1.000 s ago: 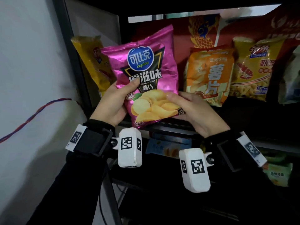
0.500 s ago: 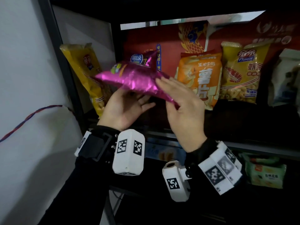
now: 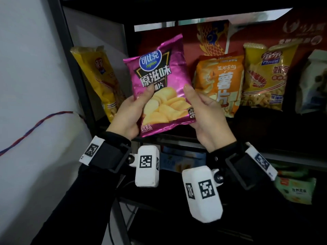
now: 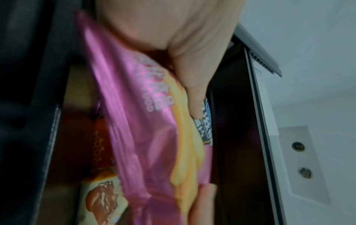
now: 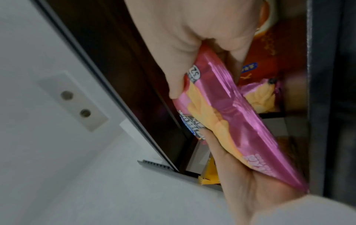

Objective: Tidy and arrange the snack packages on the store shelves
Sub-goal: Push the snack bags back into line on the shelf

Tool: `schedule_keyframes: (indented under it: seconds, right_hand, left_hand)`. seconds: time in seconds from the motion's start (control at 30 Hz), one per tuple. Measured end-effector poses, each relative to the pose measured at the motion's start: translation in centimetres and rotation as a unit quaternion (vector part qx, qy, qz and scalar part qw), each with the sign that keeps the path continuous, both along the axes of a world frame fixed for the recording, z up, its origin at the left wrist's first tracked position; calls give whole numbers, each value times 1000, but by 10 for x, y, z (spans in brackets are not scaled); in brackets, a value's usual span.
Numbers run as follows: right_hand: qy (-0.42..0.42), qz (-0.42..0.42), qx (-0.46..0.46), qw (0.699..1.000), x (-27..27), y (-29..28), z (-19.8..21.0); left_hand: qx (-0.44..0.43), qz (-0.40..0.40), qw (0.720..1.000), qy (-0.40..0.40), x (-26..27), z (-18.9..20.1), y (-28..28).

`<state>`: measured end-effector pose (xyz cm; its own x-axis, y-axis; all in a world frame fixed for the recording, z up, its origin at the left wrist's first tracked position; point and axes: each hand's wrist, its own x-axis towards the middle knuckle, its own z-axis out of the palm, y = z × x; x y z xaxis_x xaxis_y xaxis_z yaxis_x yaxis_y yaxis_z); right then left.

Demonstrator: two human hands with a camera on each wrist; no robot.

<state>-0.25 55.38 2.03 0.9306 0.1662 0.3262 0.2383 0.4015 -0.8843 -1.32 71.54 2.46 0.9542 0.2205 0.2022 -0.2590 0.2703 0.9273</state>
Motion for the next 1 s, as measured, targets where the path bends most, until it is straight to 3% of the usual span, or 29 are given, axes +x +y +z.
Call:
schedule_keyframes:
  seconds: [0.17, 0.23, 0.37, 0.43, 0.53, 0.67, 0.77, 0.87, 1.0]
  right_hand:
    - [105, -17, 61, 993, 8, 0, -3]
    - [98, -26, 52, 994, 8, -2, -3]
    - [31, -9, -78, 996, 2, 0, -6]
    - [15, -37, -91, 995, 0, 2, -7]
    - [17, -97, -77, 992, 2, -3, -8]
    - [26, -31, -13, 999, 1, -7, -9]
    - [-6, -107, 25, 994, 3, -12, -8]
    - [-43, -196, -30, 979, 5, -26, -7]
    - [-107, -242, -101, 959, 0, -52, -11]
  left_hand:
    - [44, -10, 999, -1, -5, -10, 7]
    - [71, 6, 997, -20, -8, -16, 6]
    - [25, 87, 994, -64, -10, -18, 1]
    - [21, 108, 992, -55, -7, -16, 0]
    - [43, 87, 994, -46, -5, -16, -5]
    - [39, 85, 992, -79, -6, -16, -25]
    - [51, 32, 991, -119, -5, -12, -35]
    - [68, -8, 988, -137, -3, -8, -35]
    - [114, -39, 985, -124, 6, -7, -42]
